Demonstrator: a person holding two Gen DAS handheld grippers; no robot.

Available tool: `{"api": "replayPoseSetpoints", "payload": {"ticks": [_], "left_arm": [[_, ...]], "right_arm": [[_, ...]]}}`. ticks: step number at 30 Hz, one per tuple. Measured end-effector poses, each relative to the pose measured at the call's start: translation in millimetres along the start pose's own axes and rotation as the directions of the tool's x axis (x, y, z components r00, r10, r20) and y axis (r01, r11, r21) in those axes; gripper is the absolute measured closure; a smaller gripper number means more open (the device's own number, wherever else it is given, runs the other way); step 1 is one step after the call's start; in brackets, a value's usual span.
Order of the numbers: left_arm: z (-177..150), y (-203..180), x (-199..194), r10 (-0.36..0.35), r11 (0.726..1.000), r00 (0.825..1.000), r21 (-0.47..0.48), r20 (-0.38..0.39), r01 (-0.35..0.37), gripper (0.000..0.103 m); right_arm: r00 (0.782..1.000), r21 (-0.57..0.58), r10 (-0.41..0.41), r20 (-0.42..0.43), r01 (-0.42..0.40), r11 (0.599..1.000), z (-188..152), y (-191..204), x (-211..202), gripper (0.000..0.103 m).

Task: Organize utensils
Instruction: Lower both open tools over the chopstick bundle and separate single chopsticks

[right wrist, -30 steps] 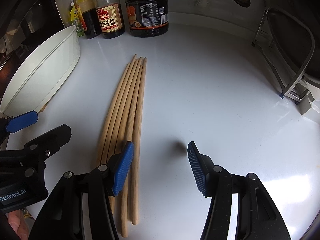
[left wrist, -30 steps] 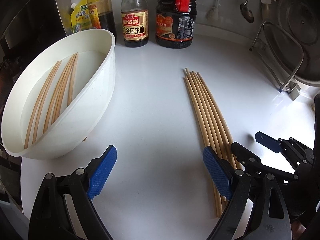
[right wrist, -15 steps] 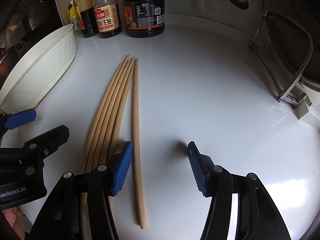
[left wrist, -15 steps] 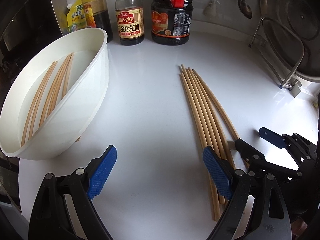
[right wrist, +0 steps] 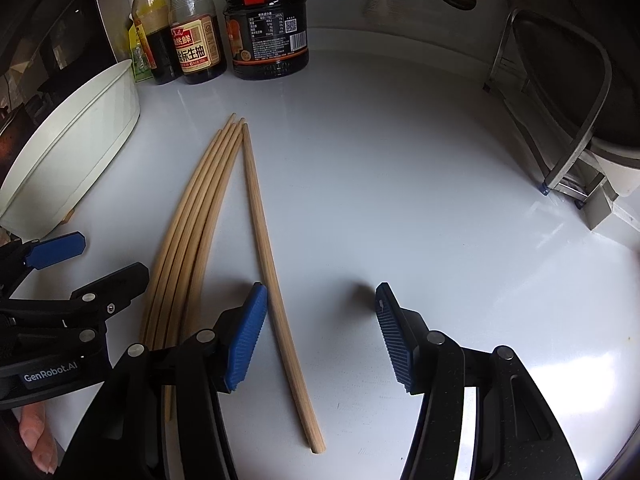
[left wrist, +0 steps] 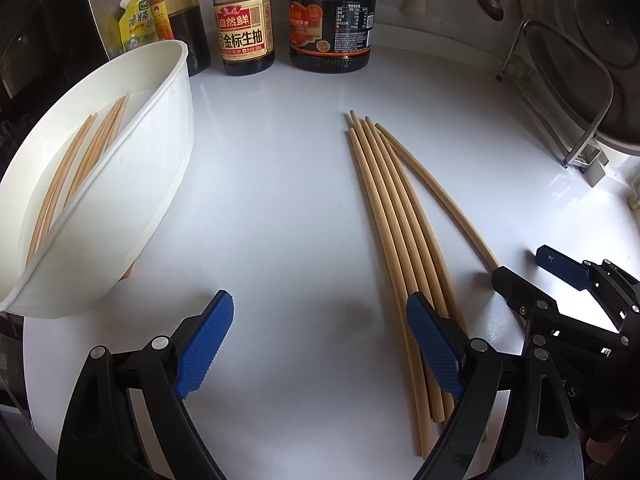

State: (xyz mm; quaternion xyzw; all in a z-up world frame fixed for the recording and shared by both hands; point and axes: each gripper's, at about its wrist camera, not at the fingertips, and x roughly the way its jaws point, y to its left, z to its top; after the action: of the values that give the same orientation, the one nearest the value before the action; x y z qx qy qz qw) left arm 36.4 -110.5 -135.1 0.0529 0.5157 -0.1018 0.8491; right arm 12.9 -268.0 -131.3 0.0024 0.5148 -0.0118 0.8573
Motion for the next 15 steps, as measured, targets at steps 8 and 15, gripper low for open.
{"api": "replayPoseSetpoints", "payload": {"ticks": [8,15], "left_arm": [[-1.7,-1.2,6.7,0.010,1.000,1.000,-0.005,0.012,-0.010,0.011],[-0.8,0.9,13.1,0.045,0.999,0.999,-0.007,-0.009,-0.045,0.009]], "right_arm": [[1.000,0.008,0.004,-0.001,-0.004,1.000,-0.2,-3.0,0.0,0.049],[1.000,-0.005,0.007,0.001,-0.007,1.000,2.5,1.8,2.7,0.049]]}}
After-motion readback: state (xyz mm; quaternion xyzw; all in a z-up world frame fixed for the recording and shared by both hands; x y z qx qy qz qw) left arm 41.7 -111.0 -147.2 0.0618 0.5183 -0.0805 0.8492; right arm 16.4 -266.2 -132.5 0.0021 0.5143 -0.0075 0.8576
